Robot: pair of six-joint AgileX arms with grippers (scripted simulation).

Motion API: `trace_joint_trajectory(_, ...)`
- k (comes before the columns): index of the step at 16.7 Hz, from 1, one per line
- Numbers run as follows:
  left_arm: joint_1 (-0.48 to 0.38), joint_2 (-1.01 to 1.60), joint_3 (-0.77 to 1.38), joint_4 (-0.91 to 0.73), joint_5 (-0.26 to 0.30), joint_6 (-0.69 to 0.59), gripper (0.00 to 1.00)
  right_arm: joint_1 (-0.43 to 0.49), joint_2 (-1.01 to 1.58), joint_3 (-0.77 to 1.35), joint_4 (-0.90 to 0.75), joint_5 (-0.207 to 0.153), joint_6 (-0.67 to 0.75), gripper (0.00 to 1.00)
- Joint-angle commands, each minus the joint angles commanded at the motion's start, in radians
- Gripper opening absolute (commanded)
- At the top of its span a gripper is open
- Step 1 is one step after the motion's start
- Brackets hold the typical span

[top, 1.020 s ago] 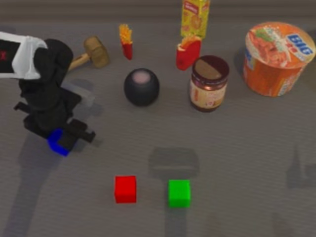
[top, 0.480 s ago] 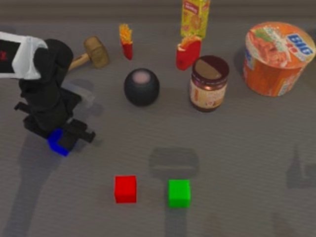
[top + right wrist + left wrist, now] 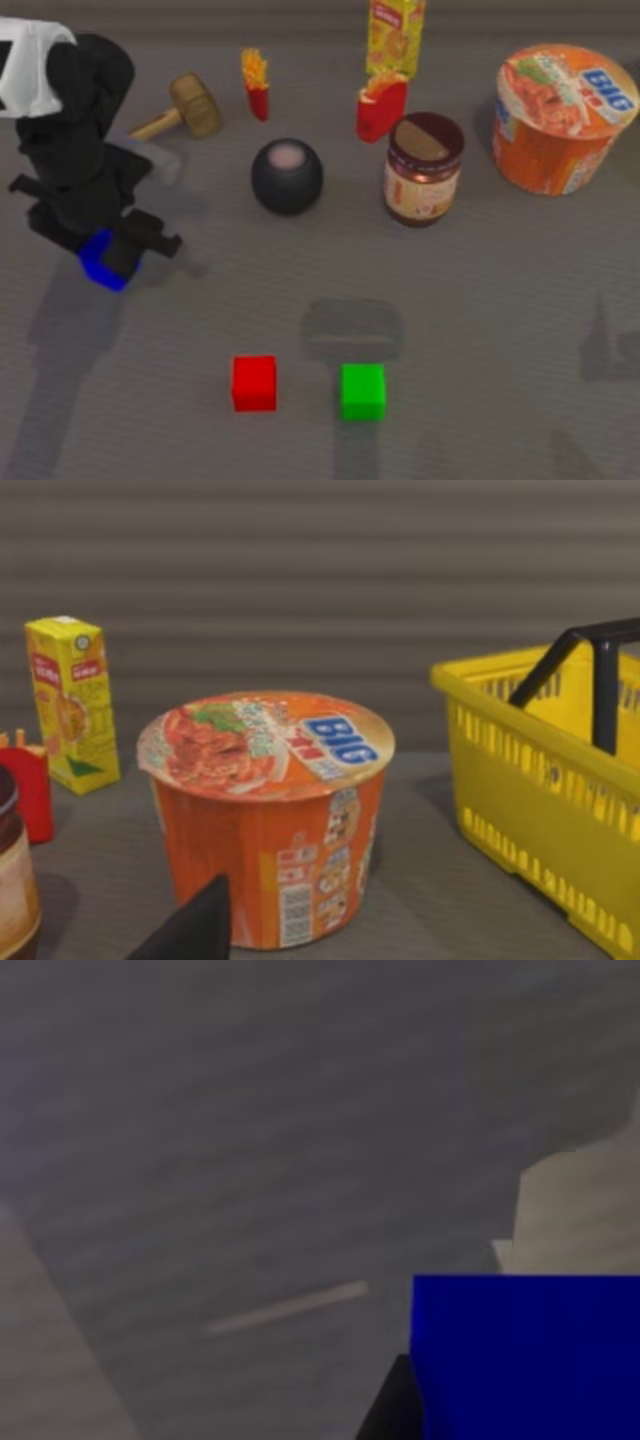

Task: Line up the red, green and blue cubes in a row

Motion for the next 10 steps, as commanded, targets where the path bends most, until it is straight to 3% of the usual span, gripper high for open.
trace_joint_trajectory(10, -0.028, -0.015, 0.063, -0.075, -0.002, -0.032, 0.00, 0.000, 0.000, 0.000, 0.000, 0.000, 0.000, 1.00)
